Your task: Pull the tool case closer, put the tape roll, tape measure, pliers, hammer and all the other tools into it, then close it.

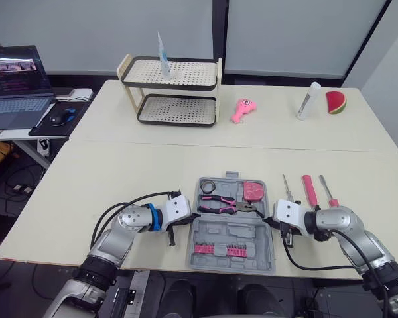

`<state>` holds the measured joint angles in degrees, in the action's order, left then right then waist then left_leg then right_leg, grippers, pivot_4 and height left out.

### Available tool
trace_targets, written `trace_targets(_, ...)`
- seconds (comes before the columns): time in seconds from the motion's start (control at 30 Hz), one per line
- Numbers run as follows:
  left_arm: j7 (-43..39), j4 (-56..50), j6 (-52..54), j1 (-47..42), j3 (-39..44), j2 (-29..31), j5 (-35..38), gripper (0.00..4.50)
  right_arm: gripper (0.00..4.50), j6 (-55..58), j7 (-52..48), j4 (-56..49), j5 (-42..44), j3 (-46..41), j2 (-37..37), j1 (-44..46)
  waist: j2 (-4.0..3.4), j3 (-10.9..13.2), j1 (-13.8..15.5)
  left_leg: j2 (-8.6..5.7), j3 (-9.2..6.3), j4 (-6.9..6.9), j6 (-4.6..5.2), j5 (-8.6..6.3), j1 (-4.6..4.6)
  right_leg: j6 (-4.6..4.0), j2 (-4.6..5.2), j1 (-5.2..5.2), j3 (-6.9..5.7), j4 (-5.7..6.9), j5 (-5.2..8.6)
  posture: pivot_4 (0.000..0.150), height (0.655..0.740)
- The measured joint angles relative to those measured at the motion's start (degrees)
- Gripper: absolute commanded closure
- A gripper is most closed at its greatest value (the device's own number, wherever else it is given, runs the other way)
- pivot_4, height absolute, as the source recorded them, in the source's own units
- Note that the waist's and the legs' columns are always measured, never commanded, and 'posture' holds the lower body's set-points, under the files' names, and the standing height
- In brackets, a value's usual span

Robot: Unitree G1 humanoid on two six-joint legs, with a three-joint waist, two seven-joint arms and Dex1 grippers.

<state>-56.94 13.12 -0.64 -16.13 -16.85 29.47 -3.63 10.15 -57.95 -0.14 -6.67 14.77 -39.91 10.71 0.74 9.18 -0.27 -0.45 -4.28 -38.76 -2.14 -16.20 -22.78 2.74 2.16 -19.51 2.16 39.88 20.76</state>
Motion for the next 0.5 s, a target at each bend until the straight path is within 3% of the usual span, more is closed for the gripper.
trace_targets(0.5,0.6,1.7,0.2,-1.9,0.0,-1.7,-1.2,4.46,4.50,0.5,2.2,1.3,-1.3,-0.3,1.1,1.4,0.00,0.0,0.2,-0.02,0.00,-0.02,0.00,0.00,0.00,0.00,0.01,0.01,0.00,0.00,0.00,0.150,0.7290)
